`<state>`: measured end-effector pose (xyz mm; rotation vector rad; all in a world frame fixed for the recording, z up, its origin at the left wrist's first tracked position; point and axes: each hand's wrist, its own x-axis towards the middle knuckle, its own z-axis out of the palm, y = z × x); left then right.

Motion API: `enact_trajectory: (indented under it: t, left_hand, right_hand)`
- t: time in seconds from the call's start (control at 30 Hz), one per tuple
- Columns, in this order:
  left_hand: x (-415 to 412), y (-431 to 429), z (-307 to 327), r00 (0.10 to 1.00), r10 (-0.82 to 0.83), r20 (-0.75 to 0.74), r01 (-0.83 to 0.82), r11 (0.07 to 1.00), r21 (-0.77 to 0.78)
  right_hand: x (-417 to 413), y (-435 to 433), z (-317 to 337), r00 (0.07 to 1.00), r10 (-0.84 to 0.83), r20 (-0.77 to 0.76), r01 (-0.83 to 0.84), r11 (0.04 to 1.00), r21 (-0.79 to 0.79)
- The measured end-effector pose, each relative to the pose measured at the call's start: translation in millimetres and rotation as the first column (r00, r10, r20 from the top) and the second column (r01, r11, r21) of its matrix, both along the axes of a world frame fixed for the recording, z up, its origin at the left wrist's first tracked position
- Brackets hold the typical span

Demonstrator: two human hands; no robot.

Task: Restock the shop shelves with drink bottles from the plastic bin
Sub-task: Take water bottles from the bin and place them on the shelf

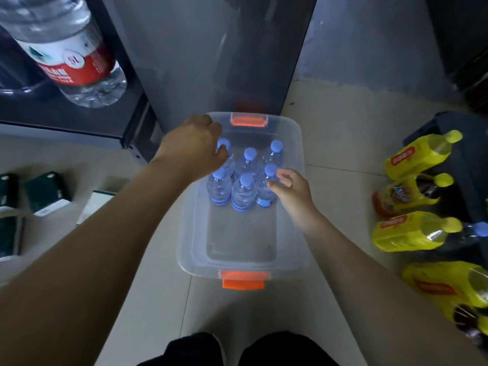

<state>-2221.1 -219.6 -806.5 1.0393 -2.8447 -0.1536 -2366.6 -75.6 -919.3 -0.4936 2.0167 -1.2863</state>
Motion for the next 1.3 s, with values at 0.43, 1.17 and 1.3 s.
enact_trajectory:
  t: [0.43,1.17,1.3]
  left_hand:
    - [-3.5,3.6,-74.8,0.996,-0.067,-0.060,0.066,0.998,-0.023]
    - [-16.9,3.6,-56.9,0.987,-0.074,-0.140,0.065,0.996,-0.065]
    - [-23.2,6.2,-29.0,0.989,-0.065,-0.134,0.060,0.997,-0.044]
  right_hand:
    - [-16.6,-26.5,-56.6,0.979,-0.070,-0.189,0.044,0.990,-0.137]
    - [-26.8,-27.3,-21.7,0.983,-0.097,-0.156,0.070,0.983,-0.169]
    - [-37.5,-25.9,14.3,0.986,-0.129,-0.104,0.104,0.971,-0.217]
